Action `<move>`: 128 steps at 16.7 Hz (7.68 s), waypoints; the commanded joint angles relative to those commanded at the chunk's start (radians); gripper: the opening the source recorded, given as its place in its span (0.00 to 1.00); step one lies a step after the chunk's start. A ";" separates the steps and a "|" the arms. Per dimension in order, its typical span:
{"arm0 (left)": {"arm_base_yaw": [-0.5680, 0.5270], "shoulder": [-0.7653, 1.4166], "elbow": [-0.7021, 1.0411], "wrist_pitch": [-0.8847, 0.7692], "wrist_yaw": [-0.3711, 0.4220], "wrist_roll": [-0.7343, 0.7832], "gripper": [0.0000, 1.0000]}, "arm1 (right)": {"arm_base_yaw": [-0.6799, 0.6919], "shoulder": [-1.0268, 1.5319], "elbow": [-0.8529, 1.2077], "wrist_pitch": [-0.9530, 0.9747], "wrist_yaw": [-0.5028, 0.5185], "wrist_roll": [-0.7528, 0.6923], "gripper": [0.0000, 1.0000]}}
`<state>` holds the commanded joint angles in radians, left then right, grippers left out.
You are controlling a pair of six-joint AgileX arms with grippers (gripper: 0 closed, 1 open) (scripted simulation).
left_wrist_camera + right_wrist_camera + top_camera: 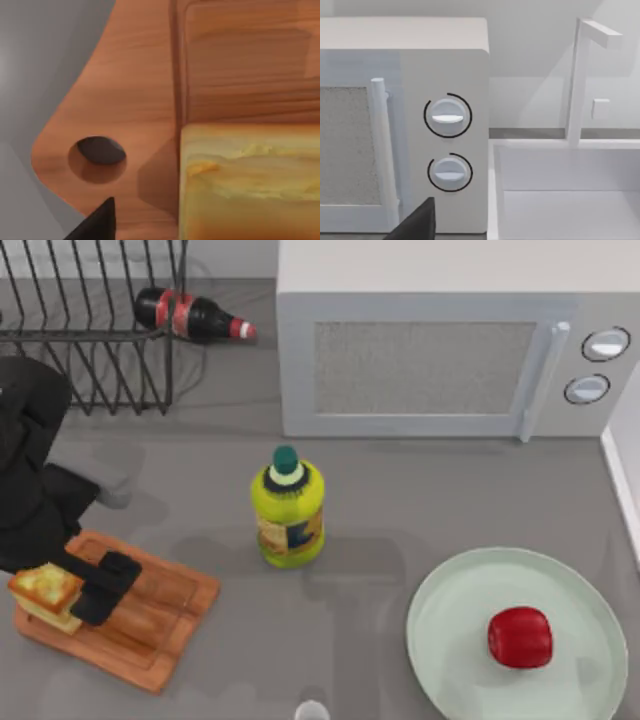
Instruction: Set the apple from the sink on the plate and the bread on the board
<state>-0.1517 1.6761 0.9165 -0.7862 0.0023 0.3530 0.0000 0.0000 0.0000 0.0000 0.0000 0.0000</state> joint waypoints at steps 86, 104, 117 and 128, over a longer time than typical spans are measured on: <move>-0.099 0.033 0.042 -0.002 -0.008 -0.579 0.45 | 0.000 0.000 0.000 0.000 0.000 0.000 1.00; -0.097 0.022 0.039 0.002 -0.008 -0.577 1.00 | 0.000 0.000 0.000 0.000 0.000 0.000 1.00; 0.024 -0.850 -0.425 0.389 -0.004 -0.466 1.00 | 0.000 0.000 0.000 0.000 0.000 0.000 1.00; 0.145 -1.634 -0.889 0.764 -0.002 -0.359 1.00 | 0.000 0.000 0.000 0.000 0.000 0.000 1.00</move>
<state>-0.0071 0.0420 0.0271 -0.0221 0.0000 -0.0063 0.0000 0.0000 0.0000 0.0000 0.0000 0.0000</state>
